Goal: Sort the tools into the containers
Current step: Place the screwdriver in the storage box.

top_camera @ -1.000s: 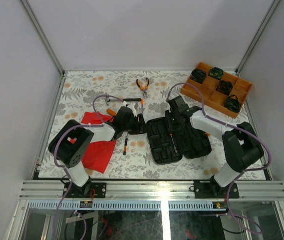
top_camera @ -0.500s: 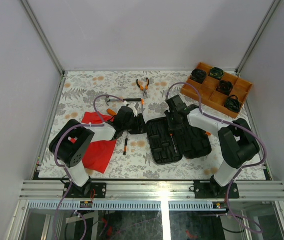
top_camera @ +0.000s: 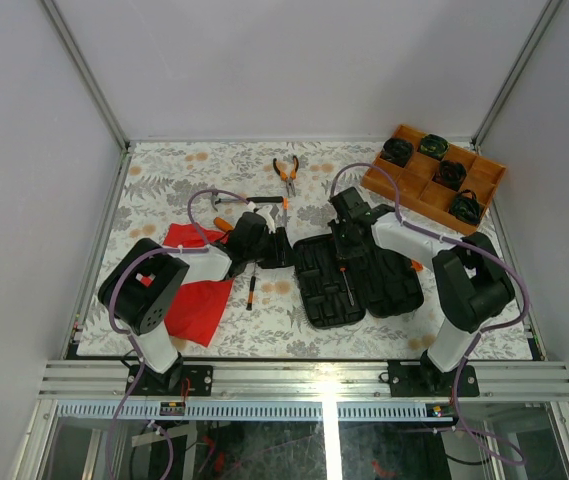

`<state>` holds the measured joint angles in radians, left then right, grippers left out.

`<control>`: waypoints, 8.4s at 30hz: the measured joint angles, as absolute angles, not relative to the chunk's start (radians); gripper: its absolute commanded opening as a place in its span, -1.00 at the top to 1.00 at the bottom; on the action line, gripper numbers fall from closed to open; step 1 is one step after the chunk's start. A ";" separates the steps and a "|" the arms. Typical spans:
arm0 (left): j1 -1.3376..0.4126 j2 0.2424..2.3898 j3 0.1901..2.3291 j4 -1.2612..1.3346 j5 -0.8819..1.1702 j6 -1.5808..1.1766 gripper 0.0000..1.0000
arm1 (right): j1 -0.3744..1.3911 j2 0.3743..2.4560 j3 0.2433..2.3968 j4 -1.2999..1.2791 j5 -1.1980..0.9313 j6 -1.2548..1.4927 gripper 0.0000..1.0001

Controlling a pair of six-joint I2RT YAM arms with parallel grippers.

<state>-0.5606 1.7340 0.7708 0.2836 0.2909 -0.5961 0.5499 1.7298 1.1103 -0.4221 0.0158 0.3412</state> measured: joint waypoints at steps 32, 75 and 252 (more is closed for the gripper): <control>-0.588 1.761 0.823 0.241 0.310 -0.558 0.70 | 0.606 1.794 1.144 -0.485 0.129 0.392 1.00; -0.622 1.601 0.776 0.064 0.115 -0.615 0.29 | 0.691 1.684 1.030 -0.391 0.066 0.492 0.53; -0.746 1.815 1.098 -0.205 0.081 -0.882 0.37 | 0.910 1.318 0.632 -0.233 0.187 0.511 0.71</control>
